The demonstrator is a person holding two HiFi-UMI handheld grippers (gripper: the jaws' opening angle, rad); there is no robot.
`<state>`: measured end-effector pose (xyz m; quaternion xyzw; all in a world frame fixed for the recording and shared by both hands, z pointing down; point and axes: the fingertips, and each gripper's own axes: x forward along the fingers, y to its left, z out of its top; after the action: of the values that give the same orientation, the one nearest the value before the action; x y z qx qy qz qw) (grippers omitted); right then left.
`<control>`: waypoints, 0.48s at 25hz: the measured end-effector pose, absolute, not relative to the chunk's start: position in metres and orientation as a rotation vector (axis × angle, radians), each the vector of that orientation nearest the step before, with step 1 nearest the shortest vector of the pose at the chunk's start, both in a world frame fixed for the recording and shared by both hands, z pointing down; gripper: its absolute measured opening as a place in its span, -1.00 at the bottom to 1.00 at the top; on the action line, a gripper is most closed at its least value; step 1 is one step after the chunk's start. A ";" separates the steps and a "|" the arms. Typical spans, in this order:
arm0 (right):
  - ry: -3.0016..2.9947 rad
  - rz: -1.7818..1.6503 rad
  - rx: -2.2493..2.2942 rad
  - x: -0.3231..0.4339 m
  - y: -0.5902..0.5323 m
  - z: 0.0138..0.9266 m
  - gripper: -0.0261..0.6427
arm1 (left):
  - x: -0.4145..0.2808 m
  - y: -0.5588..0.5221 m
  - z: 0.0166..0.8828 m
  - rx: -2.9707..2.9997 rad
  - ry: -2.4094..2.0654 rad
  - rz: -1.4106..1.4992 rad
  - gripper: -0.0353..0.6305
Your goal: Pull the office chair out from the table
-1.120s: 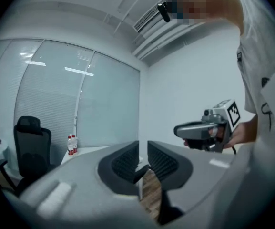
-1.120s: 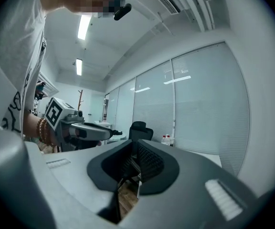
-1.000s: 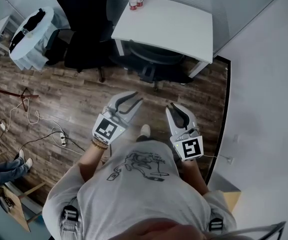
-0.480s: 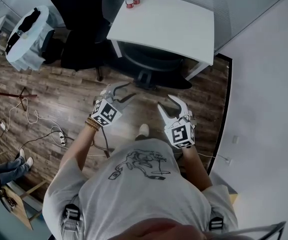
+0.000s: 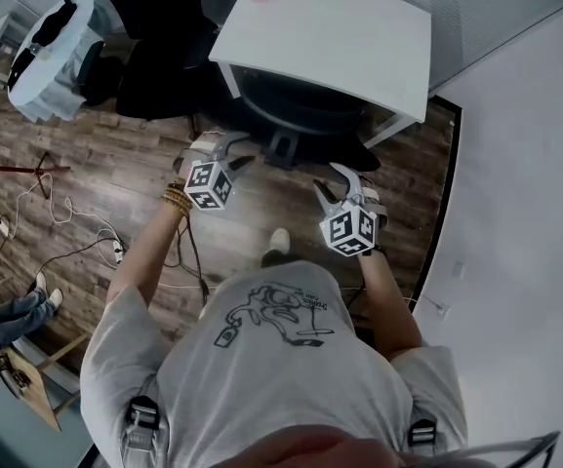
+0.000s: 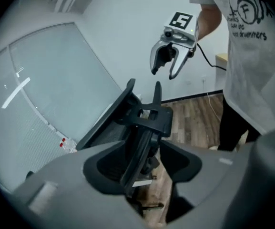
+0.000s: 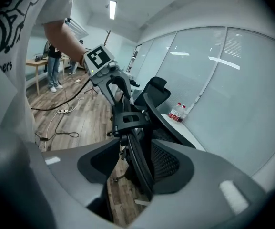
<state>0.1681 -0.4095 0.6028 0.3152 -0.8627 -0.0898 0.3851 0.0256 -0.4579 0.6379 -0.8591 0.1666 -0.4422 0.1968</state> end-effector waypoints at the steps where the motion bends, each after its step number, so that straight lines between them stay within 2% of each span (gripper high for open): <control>1: -2.181 -0.229 0.796 0.169 -0.414 0.610 -0.29 | 0.025 -0.464 0.643 -2.376 0.441 -1.267 -0.23; 12: -2.022 -0.233 0.667 0.169 -0.451 0.679 -0.23 | 0.033 -0.487 0.702 -2.167 0.203 -1.507 -0.16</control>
<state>0.1692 -0.4515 0.6792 0.2734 -0.8284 -0.0956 0.4794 0.0325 -0.4873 0.7019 -0.7936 0.0744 -0.5521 0.2447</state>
